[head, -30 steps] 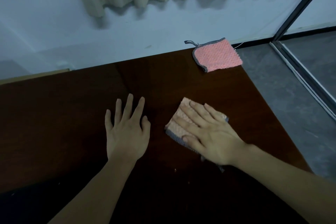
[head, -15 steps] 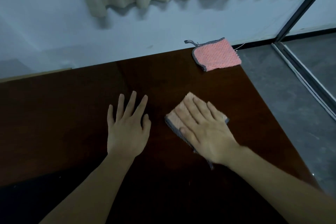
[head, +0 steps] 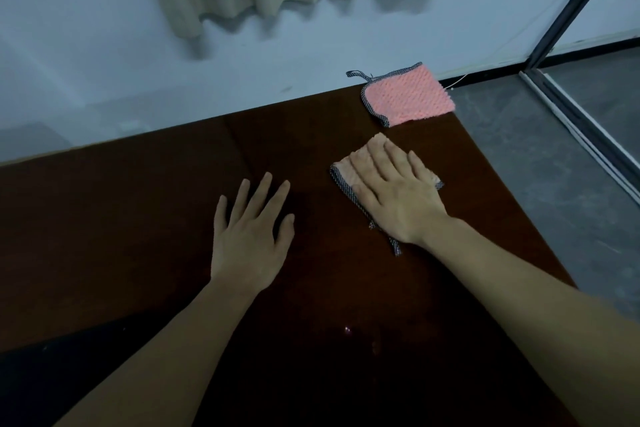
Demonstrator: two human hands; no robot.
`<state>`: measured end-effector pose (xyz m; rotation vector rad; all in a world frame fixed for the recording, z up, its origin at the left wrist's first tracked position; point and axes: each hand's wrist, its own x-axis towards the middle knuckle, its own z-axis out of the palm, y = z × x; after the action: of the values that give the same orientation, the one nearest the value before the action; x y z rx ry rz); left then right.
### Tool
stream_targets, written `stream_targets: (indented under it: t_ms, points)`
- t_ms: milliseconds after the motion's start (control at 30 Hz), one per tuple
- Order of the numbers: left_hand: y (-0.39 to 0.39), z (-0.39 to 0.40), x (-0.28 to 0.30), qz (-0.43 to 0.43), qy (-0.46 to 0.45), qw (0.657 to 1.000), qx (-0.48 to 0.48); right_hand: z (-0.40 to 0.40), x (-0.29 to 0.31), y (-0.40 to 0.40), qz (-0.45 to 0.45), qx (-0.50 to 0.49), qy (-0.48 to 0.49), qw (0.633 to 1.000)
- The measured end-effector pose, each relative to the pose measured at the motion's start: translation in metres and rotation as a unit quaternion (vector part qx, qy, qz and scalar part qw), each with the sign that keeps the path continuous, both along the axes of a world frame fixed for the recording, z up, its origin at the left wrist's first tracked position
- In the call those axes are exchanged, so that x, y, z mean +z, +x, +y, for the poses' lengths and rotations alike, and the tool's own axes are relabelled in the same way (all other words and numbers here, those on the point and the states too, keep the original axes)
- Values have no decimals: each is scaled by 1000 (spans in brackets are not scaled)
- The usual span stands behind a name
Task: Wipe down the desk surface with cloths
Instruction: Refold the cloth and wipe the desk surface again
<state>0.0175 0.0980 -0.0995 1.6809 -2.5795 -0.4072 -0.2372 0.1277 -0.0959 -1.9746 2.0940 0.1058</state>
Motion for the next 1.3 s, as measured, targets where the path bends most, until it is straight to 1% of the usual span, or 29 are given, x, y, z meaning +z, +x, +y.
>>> stream_targets:
  t_ms: [100,200,267,333,433,567,633,700,800,900,1000,1067,1233,1300]
  points:
    - [-3,-1,4,-6,12,1000,19,40,-1,9,-12,30,-1,999]
    - [-21,0,9,23,13,999,30,78,-4,6,-4,59,-20,998]
    - [-39,2,11,39,16,999,23,88,-4,0,0,63,-31,998]
    - [-54,4,9,33,24,999,10,83,-6,-8,-3,59,-25,998]
    - [-63,5,1,-11,24,1000,-1,53,-5,-23,-19,25,-25,999]
    - [-64,4,-1,-19,24,1000,4,5,-2,-42,-4,-15,-1,1000]
    - [-64,5,0,-18,19,1000,6,-7,-2,-45,-1,-21,6,1000]
    - [-64,5,0,-18,15,1000,5,-4,-3,-43,0,-22,8,1000]
    - [-64,6,0,-18,12,1000,4,25,-4,-35,-16,-8,2,1000]
    - [-64,7,-1,-16,4,1000,8,69,-7,-27,-4,23,-47,999]
    - [-65,8,-2,-12,-2,1000,7,89,-9,-33,-2,43,-56,998]
    - [-65,7,-2,-10,1,1000,7,78,-8,-42,-2,39,-54,998]
    - [-65,7,-3,-8,0,1000,9,17,-6,-79,1,-33,-17,999]
    - [-64,6,-4,-7,-1,1000,10,3,-4,-87,4,-39,-13,999]
